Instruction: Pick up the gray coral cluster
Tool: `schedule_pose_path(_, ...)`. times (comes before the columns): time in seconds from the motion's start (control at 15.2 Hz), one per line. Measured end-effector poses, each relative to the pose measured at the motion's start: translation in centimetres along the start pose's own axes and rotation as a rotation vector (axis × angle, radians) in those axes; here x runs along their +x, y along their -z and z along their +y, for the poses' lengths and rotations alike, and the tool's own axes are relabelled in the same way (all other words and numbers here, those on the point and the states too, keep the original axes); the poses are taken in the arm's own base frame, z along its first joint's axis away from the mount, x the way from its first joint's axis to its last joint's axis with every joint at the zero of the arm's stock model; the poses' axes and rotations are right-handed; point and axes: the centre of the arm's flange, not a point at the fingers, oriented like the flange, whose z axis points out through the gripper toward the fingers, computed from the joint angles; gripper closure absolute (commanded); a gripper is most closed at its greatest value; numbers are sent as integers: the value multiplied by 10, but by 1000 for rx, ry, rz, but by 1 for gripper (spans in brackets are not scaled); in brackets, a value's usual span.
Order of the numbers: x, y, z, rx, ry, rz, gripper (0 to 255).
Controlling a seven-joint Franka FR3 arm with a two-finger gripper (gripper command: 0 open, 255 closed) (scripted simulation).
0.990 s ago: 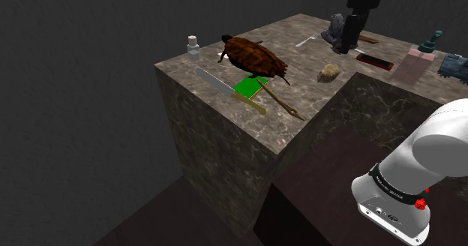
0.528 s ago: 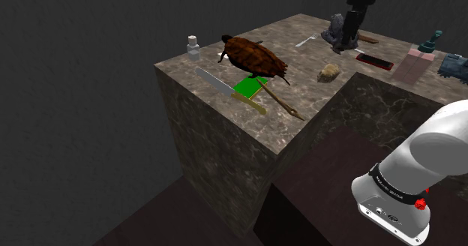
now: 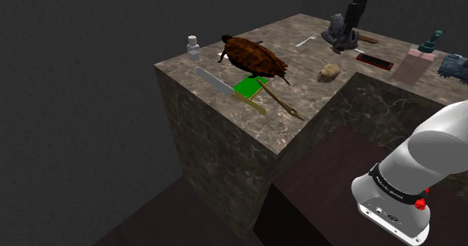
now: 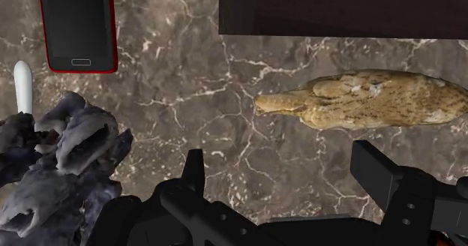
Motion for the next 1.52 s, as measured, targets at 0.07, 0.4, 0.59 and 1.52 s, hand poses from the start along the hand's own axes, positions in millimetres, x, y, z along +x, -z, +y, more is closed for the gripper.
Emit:
schedule_pose_path(0.07, 1, -3, 14, -4, 0, -1, 0)
schedule_pose_path(0.4, 18, -10, 74, -24, -1, -1, 0)
schedule_pose_path(0.59, 29, -8, 111, -36, -1, -1, 0)
schedule_pose_path(1.52, 49, -47, 173, -58, 0, -2, 255)
